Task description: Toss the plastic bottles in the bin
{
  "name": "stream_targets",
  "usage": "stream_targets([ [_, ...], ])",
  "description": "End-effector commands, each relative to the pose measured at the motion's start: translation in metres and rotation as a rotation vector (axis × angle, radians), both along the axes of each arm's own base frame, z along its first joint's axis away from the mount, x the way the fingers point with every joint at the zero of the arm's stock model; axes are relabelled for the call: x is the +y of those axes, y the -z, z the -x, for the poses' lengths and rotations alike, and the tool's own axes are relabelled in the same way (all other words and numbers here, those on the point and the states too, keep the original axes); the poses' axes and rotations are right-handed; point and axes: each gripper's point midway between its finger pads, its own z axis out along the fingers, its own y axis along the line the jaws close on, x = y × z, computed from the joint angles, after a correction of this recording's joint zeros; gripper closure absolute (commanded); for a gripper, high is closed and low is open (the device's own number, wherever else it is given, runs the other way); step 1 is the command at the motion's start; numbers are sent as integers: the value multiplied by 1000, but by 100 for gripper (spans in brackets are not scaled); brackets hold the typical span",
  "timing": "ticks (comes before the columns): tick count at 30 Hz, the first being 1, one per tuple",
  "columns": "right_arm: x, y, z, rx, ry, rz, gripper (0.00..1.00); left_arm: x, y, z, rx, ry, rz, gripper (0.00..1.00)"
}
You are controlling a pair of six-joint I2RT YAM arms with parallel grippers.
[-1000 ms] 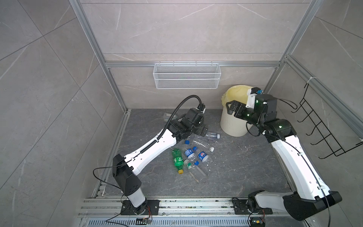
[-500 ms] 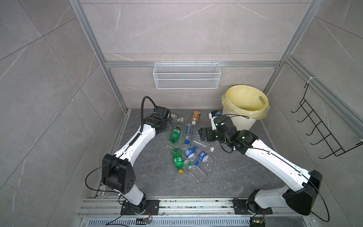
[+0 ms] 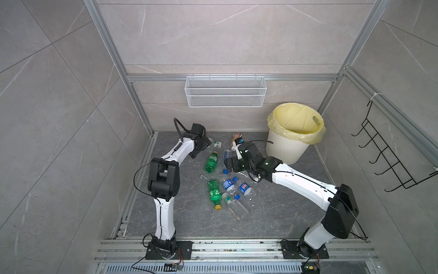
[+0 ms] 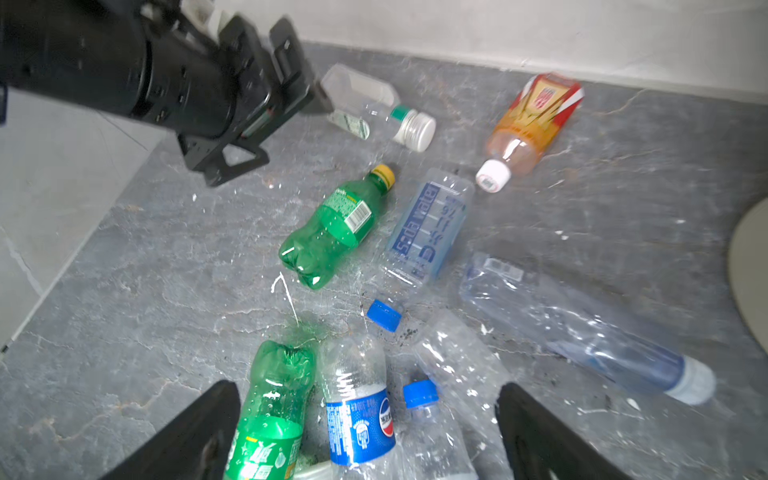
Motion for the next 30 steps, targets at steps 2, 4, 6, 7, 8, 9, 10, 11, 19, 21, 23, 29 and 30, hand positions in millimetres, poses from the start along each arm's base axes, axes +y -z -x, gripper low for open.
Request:
stream_targets([
  [2, 23, -12, -7, -35, -73, -33, 0, -4, -17, -36, -97, -61, 82, 0],
  [4, 26, -8, -10, -36, -78, -26, 0, -5, -14, -45, -115, -73, 96, 0],
  [6, 28, -3, -14, -34, -75, -22, 0, -5, -12, -53, -128, -82, 99, 0],
  [7, 30, -2, -15, -33, -75, -21, 0, -4, -11, -56, -132, -88, 98, 0],
  [8, 30, 1, -18, -28, -73, -17, 0, -3, -8, -58, -128, -100, 93, 0],
  [9, 33, 3, -18, -22, -80, -14, 0, -1, -4, -61, -122, -110, 92, 0],
  [10, 35, 4, -20, -20, -86, -13, 0, -2, -1, -63, -119, -115, 98, 0],
  [11, 36, 4, -21, -18, -89, -13, 0, -1, 2, -65, -113, -126, 103, 0],
  [19, 29, 4, -33, 30, -93, -71, 0, 4, 26, -81, -111, -153, 104, 0],
  [21, 25, 5, -35, 34, -92, -78, 1, 4, 32, -84, -108, -155, 110, 0],
  [23, 23, 7, -35, 43, -93, -78, 0, 2, 34, -89, -118, -148, 124, 0],
  [29, 18, 15, -38, 66, -90, -80, 0, -1, 47, -95, -116, -160, 144, 0],
  [30, 17, 15, -38, 67, -89, -79, 0, -1, 48, -95, -113, -161, 145, 0],
])
